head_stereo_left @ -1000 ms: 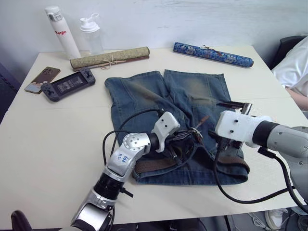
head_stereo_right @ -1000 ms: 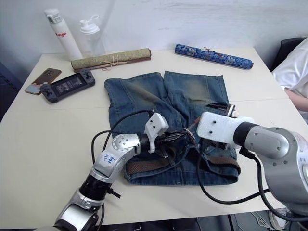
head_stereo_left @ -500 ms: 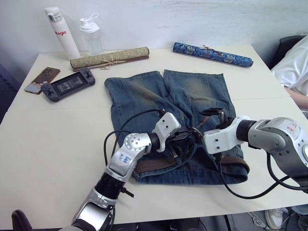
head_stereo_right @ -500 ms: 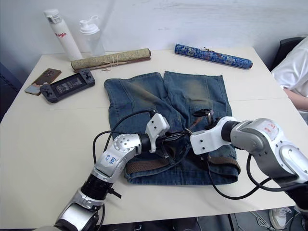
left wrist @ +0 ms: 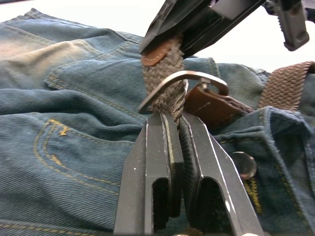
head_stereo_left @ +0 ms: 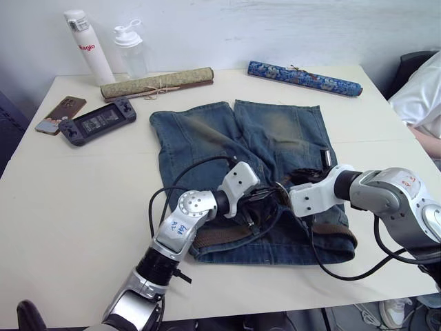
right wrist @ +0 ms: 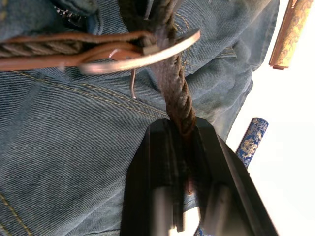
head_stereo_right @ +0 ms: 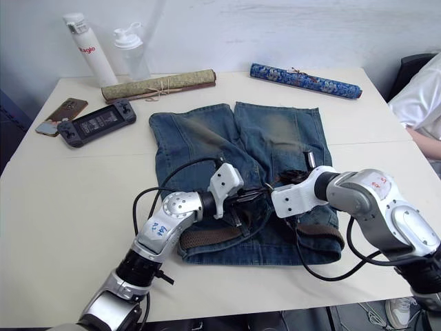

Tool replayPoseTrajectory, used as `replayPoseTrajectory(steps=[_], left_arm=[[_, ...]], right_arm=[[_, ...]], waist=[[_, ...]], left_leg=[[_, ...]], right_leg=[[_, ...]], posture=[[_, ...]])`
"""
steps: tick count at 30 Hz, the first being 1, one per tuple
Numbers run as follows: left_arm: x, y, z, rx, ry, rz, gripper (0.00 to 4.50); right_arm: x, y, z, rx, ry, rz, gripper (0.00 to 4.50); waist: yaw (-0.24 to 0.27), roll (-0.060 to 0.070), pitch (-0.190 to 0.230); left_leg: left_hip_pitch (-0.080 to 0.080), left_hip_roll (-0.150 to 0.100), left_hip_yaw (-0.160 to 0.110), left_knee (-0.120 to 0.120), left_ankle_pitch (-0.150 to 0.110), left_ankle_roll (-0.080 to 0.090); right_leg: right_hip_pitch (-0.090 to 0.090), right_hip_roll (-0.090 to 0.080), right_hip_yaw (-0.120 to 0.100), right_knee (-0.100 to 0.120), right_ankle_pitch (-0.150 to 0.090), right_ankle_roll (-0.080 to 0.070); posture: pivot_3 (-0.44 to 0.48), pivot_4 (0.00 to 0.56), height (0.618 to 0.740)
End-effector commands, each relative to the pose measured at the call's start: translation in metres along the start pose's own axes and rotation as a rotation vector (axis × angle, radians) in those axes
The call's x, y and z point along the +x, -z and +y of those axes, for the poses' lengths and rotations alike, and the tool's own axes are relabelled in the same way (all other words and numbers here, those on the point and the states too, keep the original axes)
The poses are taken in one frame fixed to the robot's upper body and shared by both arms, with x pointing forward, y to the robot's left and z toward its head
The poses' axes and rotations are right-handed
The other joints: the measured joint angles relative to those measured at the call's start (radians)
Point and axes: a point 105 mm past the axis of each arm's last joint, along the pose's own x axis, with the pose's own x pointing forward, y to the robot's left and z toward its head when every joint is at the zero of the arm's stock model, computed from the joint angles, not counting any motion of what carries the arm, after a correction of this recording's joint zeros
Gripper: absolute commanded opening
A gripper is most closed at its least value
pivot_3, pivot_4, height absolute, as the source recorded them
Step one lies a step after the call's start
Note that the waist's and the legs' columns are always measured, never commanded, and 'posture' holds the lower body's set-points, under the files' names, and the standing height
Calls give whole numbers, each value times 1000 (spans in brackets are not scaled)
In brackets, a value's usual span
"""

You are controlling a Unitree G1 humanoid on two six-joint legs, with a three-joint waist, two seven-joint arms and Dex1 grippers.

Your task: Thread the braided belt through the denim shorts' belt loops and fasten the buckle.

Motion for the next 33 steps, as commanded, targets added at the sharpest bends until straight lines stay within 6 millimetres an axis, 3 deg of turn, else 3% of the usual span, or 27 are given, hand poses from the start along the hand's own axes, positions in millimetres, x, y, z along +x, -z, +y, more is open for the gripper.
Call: replayPoseTrajectory(steps=[1, 5, 9, 12, 15, 18, 20, 22, 26, 33], left_arm=[[3, -16, -4, 36, 18, -65, 0], [1, -21, 1, 37, 3, -89, 0], [-2, -29, 1, 9, 22, -137, 1480], [-11, -41, 8, -49, 5, -188, 2834], [-42, -50, 16, -104, 19, -247, 2834], [-67, -45, 22, -166, 33, -236, 2834], [-79, -36, 30, -180, 11, -198, 2834], [-87, -14, 39, -161, -24, -99, 2834], [-96, 54, 46, -60, -65, 223, 2834], [-105, 94, 27, 27, 36, 393, 2834]], right_arm=[[-8, -2, -14, 21, 91, 23, 77], [-9, -5, -9, 59, 106, 39, 77], [-11, -7, -7, 81, 122, 50, 0], [-13, -7, -7, 87, 147, 73, 0], [-20, -4, -9, 53, 197, 111, 0], [-28, -3, -13, 55, 278, 148, 0], [-34, -3, -15, 59, 326, 170, 0], [-41, -3, -15, 65, 384, 197, 0], [-53, -5, -17, 74, 493, 246, 0], [-77, -4, -38, 18, 636, 285, 0]], waist=[[0, 0, 0], [1, 0, 0], [0, 0, 0], [0, 0, 0], [-2, 0, 0], [-4, 0, 0], [-3, 0, 0], [0, 0, 0], [2, 0, 0], [1, 0, -1]], left_leg=[[0, 0, 0, 0, 0, 0], [0, 0, 0, 0, 0, 0], [0, 0, 0, 1, 0, 0], [0, 0, 0, 1, 0, 0], [0, 0, 0, 0, 0, 0], [1, 1, 0, -1, 0, -1], [1, 1, 0, -1, 1, -1], [1, 1, 0, -1, 1, -2], [1, -1, 0, 0, 1, -1], [2, -1, 1, -1, 1, -1]], right_leg=[[0, 0, 0, 0, 0, 0], [0, 0, 0, 1, 0, 0], [0, 0, 0, 1, 0, 0], [0, 0, 0, 1, 0, 0], [0, 0, 0, 1, 0, 0], [0, 1, 1, 1, 0, 0], [0, 1, 0, 1, 0, 0], [0, 1, 0, 1, 0, 0], [0, 2, 0, 1, 0, 0], [0, 3, 1, 1, 0, 0]], posture=[[0, 150, 737], [0, 150, 737], [0, 150, 737], [0, 150, 737], [0, 150, 737], [0, 150, 737], [0, 150, 737], [0, 150, 737], [0, 150, 737], [0, 150, 737]])
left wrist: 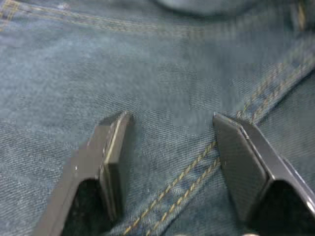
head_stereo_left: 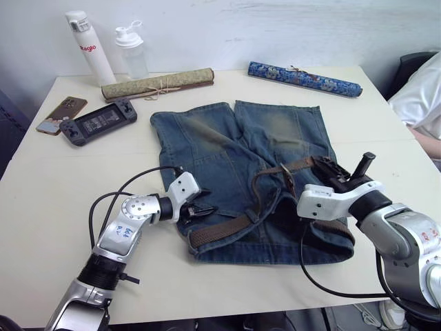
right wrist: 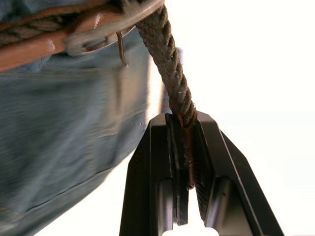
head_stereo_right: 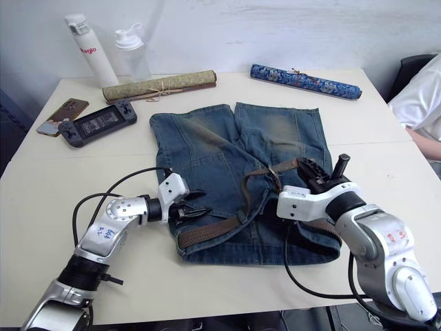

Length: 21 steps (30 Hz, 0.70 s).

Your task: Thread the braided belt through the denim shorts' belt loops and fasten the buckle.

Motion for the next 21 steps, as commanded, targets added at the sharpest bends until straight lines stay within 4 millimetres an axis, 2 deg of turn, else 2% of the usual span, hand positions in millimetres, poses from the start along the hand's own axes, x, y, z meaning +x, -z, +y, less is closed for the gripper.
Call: replayPoseTrajectory(steps=[1, 13, 21], left_arm=[[4, 33, -22, 3, 90, 118, 2834], [2, 38, -26, 8, 101, 113, 2834], [0, 38, -27, 9, 100, 114, 2834]], right_arm=[[-10, 7, -36, -56, 157, 35, 0], [-15, 45, -76, -72, 253, 129, 0], [-14, 43, -102, -11, 369, 124, 0]], waist=[[0, 0, 0], [-2, 1, -1], [-3, 3, -2]], left_leg=[[0, 0, 0, 0, 0, 0], [2, 0, 2, -1, 0, 1], [2, 1, 2, -1, 0, 1]], right_leg=[[0, 0, 0, 0, 0, 0], [1, -2, 1, 0, 0, 0], [0, -2, 2, 0, 0, 0]], posture=[[0, 150, 737], [0, 150, 737], [0, 150, 737]])
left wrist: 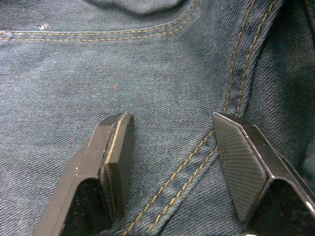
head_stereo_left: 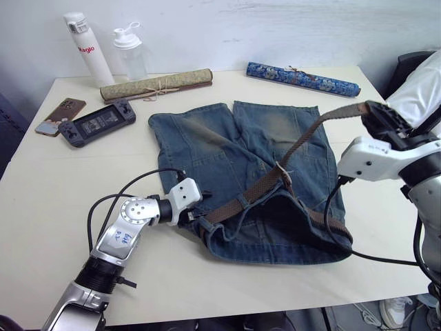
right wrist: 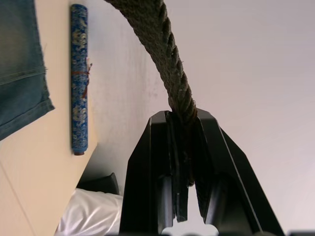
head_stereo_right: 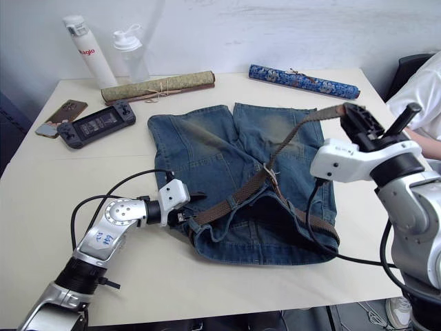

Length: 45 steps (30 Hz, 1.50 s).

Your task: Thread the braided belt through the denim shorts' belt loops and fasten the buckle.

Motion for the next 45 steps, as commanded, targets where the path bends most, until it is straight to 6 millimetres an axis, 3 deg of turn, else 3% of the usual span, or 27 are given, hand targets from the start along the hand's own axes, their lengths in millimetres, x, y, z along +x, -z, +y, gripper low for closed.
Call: replayPoseTrajectory(steps=[1, 5, 7, 9, 14, 18, 23, 25, 28, 32, 34, 39, 42, 45], left_arm=[[3, 32, -23, -59, 85, 111, 2834], [3, 33, -23, -54, 86, 114, 2834], [3, 33, -22, -45, 80, 112, 2834], [4, 31, -18, -38, 66, 101, 2834], [5, 22, 10, 79, -33, 59, 2834], [0, 9, 30, 228, -56, 7, 2834], [-8, -8, 46, 309, -82, -79, 2834], [-13, -11, 45, 279, -60, -102, 2834], [-32, -11, 19, 104, 71, -121, 2834], [-60, -38, -43, -318, 351, -238, 2834], [-57, -55, -58, -412, 356, -302, 2834], [-22, -90, -56, -493, 214, -389, 2834], [-9, -95, -48, -441, 111, -348, 2834], [-3, -89, -36, -360, -30, -244, 2834]], right_arm=[[-2, 0, -26, 17, 113, 13, 0], [-1, 6, -42, 63, 180, 36, 0], [0, -5, -42, 62, 166, -22, 0], [0, -19, -33, 57, 120, -96, 0], [-9, -57, 10, -22, -90, -290, 0], [-13, -61, 31, -11, -171, -313, 0], [-12, -64, 38, 15, -182, -310, 0], [-11, -66, 40, 24, -189, -313, 0], [-11, -69, 45, 36, -206, -316, 0], [-6, -74, 52, 73, -225, -315, 0], [-2, -76, 55, 89, -231, -309, 0], [5, -84, 62, 113, -252, -309, 0], [8, -86, 64, 118, -268, -301, 0], [11, -84, 65, 111, -274, -282, 0]], waist=[[0, 0, 0], [0, 0, 0], [0, 0, 0], [0, 0, 0], [4, 1, -1], [2, 1, -1], [-3, 1, -1], [-3, 1, -1], [-16, 1, -1], [-28, 0, 0], [-28, 1, 0], [-1, 1, 0], [-1, 0, 0], [-5, 0, 0]], left_leg=[[0, 0, 0, 0, 0, 0], [0, 0, 0, 0, 0, 0], [0, 0, 0, 0, 0, 0], [0, 0, 0, 0, 0, 0], [0, 0, 0, 0, 0, 0], [0, -1, 0, 2, 0, 1], [0, 0, 1, 0, 0, 1], [0, 1, 2, 0, 0, 1], [0, 2, 2, 0, 0, 1], [-1, 2, 0, -1, 0, 1], [-1, 2, -2, -1, 0, 0], [-2, 0, -5, 4, 0, 1], [-2, 0, -5, 4, 0, 1], [-2, 0, -5, 3, 0, 0]], right_leg=[[0, 0, 0, 0, 0, 0], [0, 0, 0, 0, 0, 0], [0, 0, 0, 0, 0, 0], [0, 0, 0, 0, 0, 0], [0, 0, 0, 0, 0, 0], [1, 0, -1, 2, 0, 0], [-1, 0, -1, 2, 0, 0], [-2, 0, -2, 1, 0, 0], [-2, 1, -2, 2, 0, 0], [-2, -1, 0, 0, 0, 0], [-1, -1, 0, 1, 0, 0], [2, -1, -1, 1, 0, 0], [1, 0, 0, 1, 0, 0], [0, 1, 0, 1, 0, 0]], posture=[[0, 150, 737], [0, 150, 737], [0, 150, 737], [0, 150, 737], [0, 150, 737], [0, 150, 737], [0, 150, 737], [0, 150, 737], [0, 150, 737], [0, 150, 737], [0, 150, 737], [0, 150, 737], [0, 150, 737], [0, 150, 737]])
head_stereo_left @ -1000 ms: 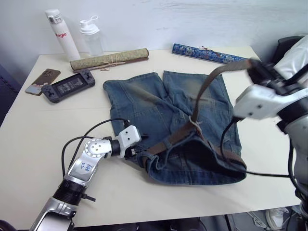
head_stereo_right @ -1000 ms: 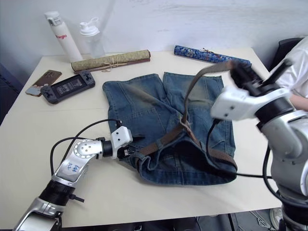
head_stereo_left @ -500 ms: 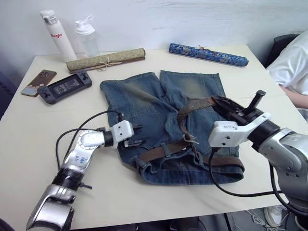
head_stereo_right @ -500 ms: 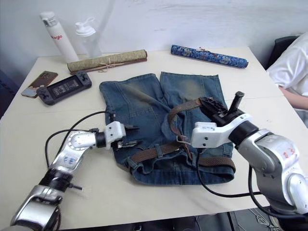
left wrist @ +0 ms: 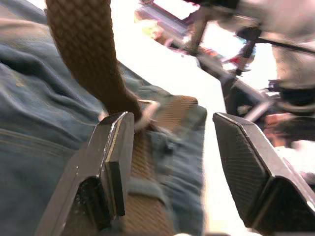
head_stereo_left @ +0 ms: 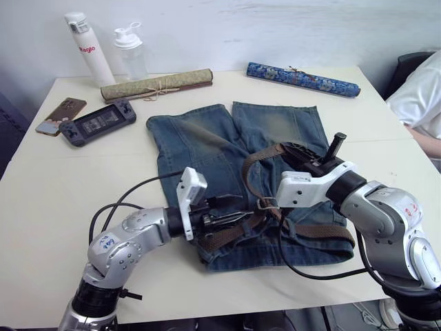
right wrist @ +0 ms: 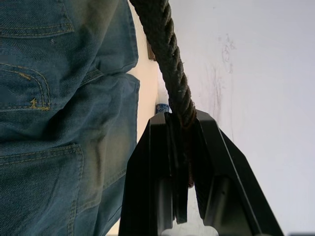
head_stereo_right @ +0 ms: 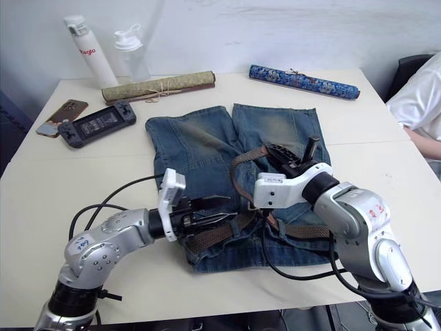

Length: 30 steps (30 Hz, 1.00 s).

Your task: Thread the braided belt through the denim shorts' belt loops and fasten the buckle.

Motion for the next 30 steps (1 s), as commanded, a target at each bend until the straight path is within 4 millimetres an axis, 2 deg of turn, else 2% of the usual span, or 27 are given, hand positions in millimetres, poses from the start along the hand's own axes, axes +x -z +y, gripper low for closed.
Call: replayPoseTrajectory(steps=[1, 4, 6, 10, 15, 22, 30], left_arm=[[2, -4, 10, 136, -152, 54, 2834], [4, -7, 10, 209, -211, 79, 2834], [5, -17, 10, 244, -252, 56, 2834], [11, -39, 0, 276, -235, 0, 2834], [12, -51, 1, 265, -242, -26, 2834], [7, -54, 24, 328, -389, 26, 2834], [10, -50, 33, 322, -414, 36, 2834]], right_arm=[[1, 1, -8, -16, 24, 17, 0], [2, 1, -7, -24, 15, 22, 0], [3, 2, -5, -44, 2, 31, 0], [7, 5, -2, -77, -9, 65, 0], [16, 1, 7, -86, -30, 67, 0], [20, -11, 1, -85, 15, 21, 0], [19, -13, -4, -88, 41, 18, 0]], waist=[[-3, 0, 0], [-3, 0, 0], [0, 0, 0], [4, 0, 0], [-1, 0, 0], [1, 0, 0], [2, 0, 0]], left_leg=[[0, 0, 0, 0, 0, 0], [0, 1, 1, -1, 0, 0], [0, 1, 1, -1, 0, 0], [0, 0, 0, 0, 0, 0], [0, 1, 1, -1, 1, -1], [0, 1, 0, -1, 1, -2], [0, 1, 0, -1, 1, -2]], right_leg=[[0, 0, 0, 0, 0, 0], [-1, 1, 0, 0, 0, 0], [-1, 0, 0, 0, 0, 0], [0, 0, 0, 0, 0, 0], [-1, 1, 0, 0, 0, 0], [-1, 2, 0, 0, 0, -1], [-1, 1, 0, 0, 0, -1]], posture=[[0, 150, 737], [0, 150, 737], [0, 150, 737], [0, 150, 737], [0, 150, 737], [0, 150, 737], [0, 150, 737]])
